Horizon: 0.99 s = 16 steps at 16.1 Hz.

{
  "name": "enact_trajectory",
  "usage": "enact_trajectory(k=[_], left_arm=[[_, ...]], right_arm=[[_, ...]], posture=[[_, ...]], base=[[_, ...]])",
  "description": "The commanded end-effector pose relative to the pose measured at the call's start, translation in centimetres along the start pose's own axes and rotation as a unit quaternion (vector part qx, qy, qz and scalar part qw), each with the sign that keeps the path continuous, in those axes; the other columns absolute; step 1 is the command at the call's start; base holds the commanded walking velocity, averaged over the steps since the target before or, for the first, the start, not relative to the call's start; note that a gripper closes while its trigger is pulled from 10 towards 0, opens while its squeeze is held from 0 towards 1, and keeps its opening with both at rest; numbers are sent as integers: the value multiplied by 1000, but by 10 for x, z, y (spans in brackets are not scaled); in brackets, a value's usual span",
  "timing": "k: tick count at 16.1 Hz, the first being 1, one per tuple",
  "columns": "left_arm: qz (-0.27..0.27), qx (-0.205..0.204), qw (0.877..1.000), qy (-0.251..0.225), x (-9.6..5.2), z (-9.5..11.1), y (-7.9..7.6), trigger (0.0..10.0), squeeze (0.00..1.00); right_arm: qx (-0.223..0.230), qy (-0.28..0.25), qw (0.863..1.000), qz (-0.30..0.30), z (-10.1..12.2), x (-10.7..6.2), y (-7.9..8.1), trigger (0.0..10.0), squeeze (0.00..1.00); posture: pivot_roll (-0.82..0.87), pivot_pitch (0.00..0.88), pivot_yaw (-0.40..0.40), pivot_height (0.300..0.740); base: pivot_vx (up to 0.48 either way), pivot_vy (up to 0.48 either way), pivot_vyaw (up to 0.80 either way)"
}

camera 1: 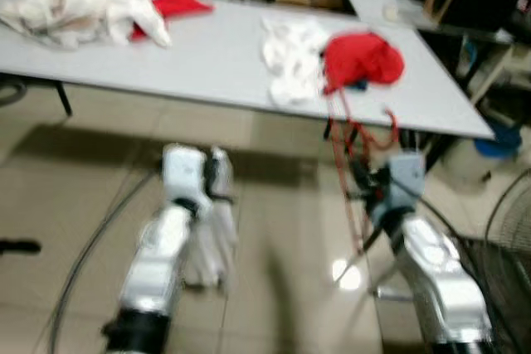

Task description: Hang hanger

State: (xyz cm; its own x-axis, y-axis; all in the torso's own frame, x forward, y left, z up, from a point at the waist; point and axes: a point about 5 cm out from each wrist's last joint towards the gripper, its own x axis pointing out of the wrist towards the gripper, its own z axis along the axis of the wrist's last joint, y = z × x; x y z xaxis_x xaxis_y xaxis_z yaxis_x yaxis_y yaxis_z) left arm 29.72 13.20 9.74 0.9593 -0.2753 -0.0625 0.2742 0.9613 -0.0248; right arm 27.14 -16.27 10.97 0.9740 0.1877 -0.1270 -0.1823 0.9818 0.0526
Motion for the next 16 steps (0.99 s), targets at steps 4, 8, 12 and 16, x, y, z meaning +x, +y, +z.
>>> enact_trajectory(k=[4,8,12,16], left_arm=[[-1,6,1000,-23,4,12,3,10000,0],[3,9,999,-43,10,28,17,10000,0],[-19,3,997,-75,25,68,25,10000,0],[-21,49,996,-74,29,77,32,10000,0]], right_arm=[[-6,-7,1000,3,5,2,2,10000,0],[38,-41,997,51,35,10,4,10000,0],[-63,-20,977,201,48,2,13,10000,0],[-115,11,960,255,53,-10,7,10000,0]], posture=[[-178,0,-82,740],[-158,0,-72,740],[-133,0,-78,740],[-140,0,-77,740]], base=[[0,0,0],[149,0,0],[356,0,0],[389,0,0]])
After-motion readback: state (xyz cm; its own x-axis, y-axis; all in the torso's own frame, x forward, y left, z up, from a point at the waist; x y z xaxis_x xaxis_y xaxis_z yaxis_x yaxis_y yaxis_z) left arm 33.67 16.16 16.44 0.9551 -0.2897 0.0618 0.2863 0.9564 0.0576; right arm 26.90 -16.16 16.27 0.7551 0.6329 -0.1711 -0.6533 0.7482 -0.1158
